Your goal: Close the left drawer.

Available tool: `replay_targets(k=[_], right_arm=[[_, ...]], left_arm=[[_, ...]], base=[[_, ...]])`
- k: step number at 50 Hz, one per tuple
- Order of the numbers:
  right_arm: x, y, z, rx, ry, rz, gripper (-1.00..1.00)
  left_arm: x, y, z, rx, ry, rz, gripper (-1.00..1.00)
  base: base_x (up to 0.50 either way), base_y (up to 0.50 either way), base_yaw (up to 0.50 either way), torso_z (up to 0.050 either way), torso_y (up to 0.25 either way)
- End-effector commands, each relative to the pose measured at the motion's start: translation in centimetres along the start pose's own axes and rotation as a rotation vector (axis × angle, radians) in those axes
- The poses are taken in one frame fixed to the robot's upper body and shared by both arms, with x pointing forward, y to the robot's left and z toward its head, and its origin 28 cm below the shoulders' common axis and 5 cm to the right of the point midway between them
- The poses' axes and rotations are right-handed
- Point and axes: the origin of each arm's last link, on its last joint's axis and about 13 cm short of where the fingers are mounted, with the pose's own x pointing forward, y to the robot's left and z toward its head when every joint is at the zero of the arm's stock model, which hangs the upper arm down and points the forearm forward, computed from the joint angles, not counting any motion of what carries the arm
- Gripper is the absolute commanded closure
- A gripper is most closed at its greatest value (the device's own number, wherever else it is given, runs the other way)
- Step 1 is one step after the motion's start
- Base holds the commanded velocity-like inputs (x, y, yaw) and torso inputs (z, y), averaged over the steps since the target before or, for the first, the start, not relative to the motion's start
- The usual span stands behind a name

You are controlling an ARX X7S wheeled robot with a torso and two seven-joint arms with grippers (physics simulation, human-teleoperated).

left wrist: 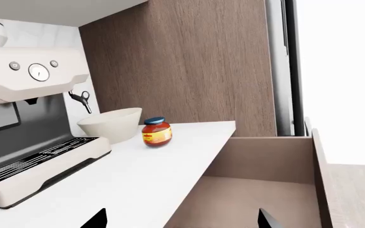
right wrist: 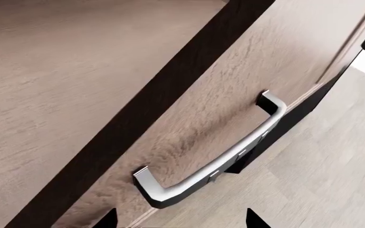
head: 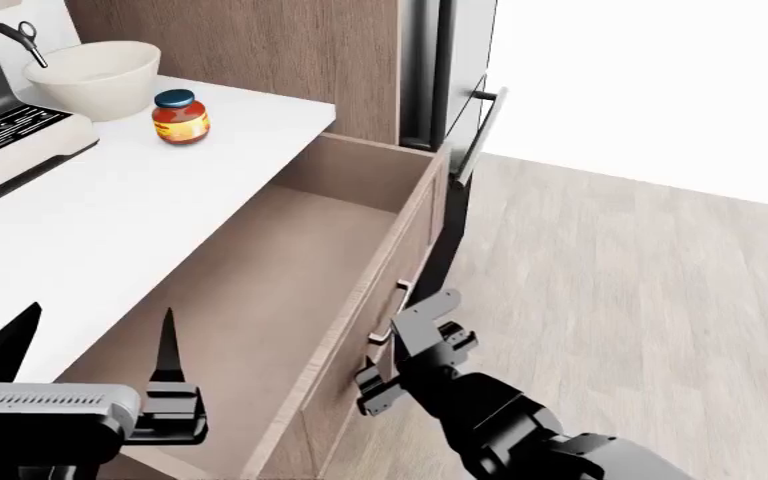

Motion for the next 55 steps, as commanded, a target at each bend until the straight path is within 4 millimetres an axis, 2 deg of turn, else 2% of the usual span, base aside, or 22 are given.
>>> replay_targets(k=[1, 22, 55], right_arm=[[0.7, 2.2, 1.5, -0.039, -0.024, 0.13, -1.0], [0.6, 4.3, 3.7, -0.095, -0.077, 0.275, -1.0], [-0.1, 7.3, 4.2, -0.191, -0.138, 0.443, -1.0]], left_arm=[[0.1, 0.0, 0.0, -0.004, -0.001, 0.003, -1.0], [0.2, 0.1, 0.1, -0.004, -0.004, 0.009, -1.0], [0.2, 0.1, 0.2, -0.006, -0.006, 0.006, -1.0]], base=[[0.0, 0.0, 0.0, 0.0, 0.0], [0.0, 0.0, 0.0, 0.0, 0.0], [0.0, 0.0, 0.0, 0.0, 0.0]])
